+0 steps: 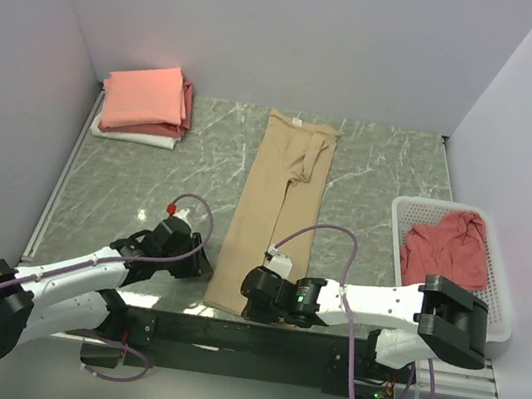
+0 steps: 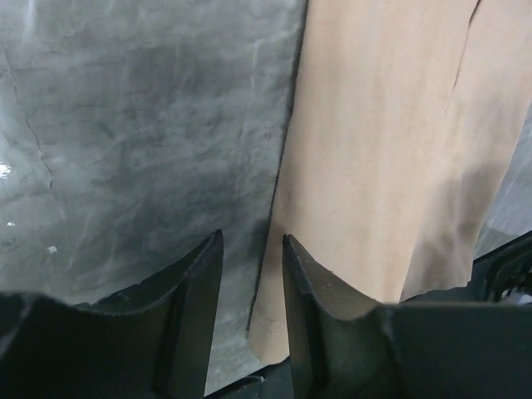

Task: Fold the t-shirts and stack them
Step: Fold the tshirt

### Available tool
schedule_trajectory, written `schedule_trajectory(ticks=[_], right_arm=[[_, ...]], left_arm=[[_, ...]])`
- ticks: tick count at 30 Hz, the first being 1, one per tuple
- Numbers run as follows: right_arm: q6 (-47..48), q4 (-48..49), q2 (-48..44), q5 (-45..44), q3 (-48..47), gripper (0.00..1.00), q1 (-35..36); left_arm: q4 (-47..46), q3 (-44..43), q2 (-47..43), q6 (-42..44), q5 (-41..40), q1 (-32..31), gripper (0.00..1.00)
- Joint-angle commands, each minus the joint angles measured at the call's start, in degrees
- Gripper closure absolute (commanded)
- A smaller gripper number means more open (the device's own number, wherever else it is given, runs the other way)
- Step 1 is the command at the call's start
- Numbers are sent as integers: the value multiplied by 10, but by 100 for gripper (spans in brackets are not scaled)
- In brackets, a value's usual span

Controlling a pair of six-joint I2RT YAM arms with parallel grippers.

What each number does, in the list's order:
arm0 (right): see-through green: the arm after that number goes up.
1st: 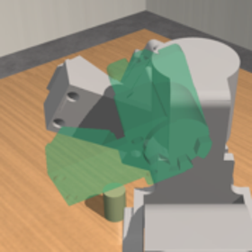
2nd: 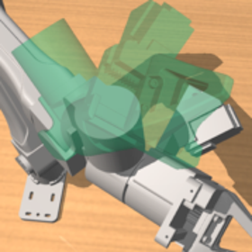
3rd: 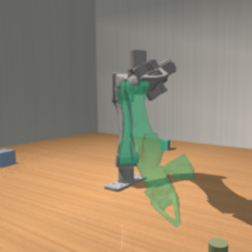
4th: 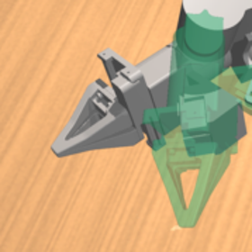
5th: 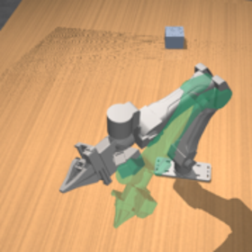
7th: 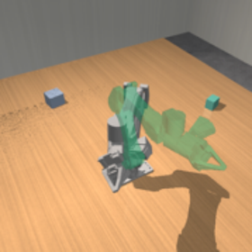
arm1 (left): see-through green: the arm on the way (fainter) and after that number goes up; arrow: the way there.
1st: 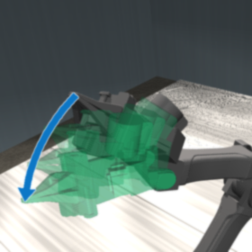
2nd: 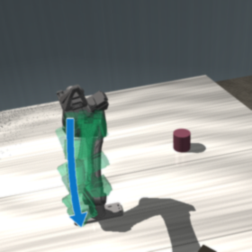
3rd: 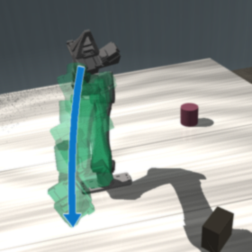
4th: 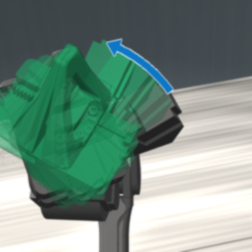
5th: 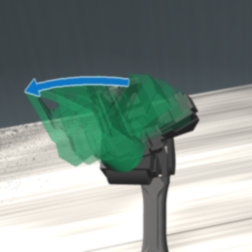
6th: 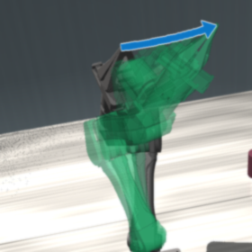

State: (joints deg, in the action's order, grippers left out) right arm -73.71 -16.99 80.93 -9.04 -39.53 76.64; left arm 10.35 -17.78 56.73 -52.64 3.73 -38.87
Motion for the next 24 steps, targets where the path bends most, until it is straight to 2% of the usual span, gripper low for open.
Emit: schedule_trajectory(ticks=[1,7,10,11,12,14,15,17,18,24], right_arm=[[-7,-8,3,-14,0,100,0],[-2,0,4,-5,10,100,-2],[8,-1,8,2,6,98,-4],[10,-3,9,5,2,94,-3],[14,-6,6,6,0,85,-4],[21,-19,-12,6,-2,74,-4],[23,-27,-23,1,-2,62,-4],[24,-61,-60,-11,-2,54,-6],[24,-75,-75,-25,-2,51,-8],[1,-180,-234,-60,44,52,-43]], left_arm=[[-9,13,-8,13,11,-22,59],[14,13,-14,-16,-34,-82,60],[29,15,-21,-28,-36,-84,64],[32,17,-21,-32,-36,-85,65],[37,18,-20,-32,-36,-85,67],[44,20,-18,-33,-36,-88,71],[49,21,-18,-35,-36,-90,72],[49,24,-19,-37,-36,-93,76],[49,24,-18,-39,-36,-95,77],[48,21,0,-44,-36,-115,82]])
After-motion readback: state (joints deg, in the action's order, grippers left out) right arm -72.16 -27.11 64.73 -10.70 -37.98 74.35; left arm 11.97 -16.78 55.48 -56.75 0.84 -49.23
